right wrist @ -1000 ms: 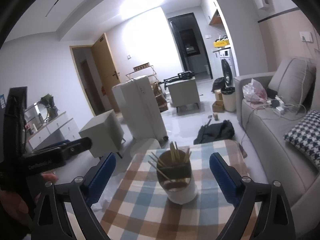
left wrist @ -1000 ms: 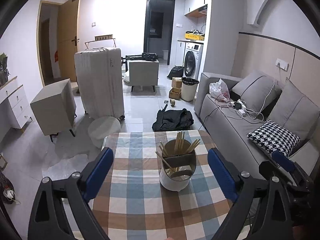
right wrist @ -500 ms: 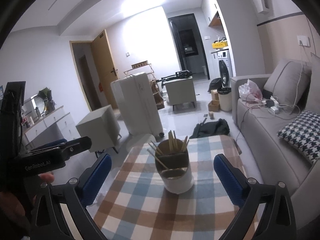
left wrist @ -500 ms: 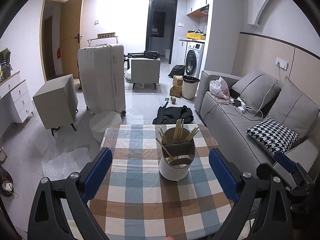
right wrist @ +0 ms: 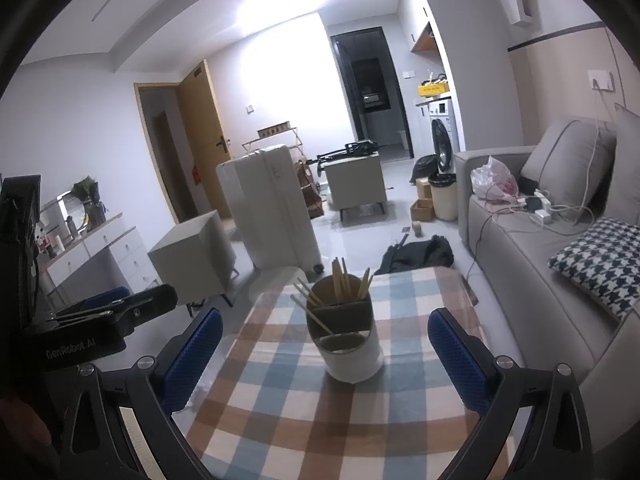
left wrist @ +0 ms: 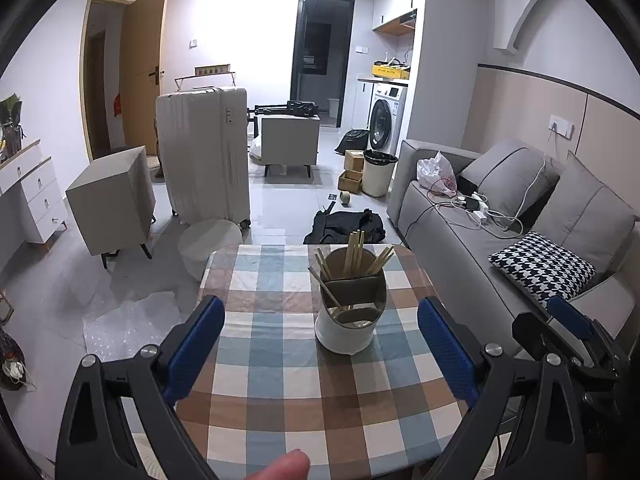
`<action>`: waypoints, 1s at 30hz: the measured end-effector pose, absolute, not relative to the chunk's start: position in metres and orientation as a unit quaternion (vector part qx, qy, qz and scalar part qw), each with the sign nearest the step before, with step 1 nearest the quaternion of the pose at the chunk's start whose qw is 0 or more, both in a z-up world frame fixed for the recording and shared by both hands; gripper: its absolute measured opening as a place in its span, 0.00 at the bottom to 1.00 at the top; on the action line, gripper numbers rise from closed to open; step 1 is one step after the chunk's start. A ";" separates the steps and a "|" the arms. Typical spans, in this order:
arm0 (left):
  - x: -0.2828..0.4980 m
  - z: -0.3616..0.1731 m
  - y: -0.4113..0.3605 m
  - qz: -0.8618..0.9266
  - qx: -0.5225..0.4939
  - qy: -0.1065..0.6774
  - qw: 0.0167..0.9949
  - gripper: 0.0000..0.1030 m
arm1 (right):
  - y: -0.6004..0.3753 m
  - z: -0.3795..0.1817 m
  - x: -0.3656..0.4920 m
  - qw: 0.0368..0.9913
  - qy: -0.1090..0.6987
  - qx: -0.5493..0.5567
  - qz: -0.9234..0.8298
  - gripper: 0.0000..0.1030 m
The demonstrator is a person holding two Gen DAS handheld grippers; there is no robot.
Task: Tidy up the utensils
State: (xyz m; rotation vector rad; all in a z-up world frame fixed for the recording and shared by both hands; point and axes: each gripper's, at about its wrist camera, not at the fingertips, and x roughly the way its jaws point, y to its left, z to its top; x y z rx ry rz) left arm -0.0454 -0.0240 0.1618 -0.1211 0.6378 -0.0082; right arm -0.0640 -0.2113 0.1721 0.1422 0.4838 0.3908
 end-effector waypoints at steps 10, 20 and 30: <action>-0.045 0.157 -0.024 0.002 -0.062 0.318 0.946 0.92 | -0.213 0.173 -0.065 0.949 0.241 0.074 0.190 1.00; -0.046 0.158 -0.024 0.000 -0.066 0.319 0.945 0.92 | -0.212 0.172 -0.066 0.949 0.243 0.075 0.185 1.00; -0.048 0.155 -0.021 -0.004 -0.066 0.321 0.945 0.92 | -0.207 0.172 -0.069 0.951 0.242 0.071 0.180 1.00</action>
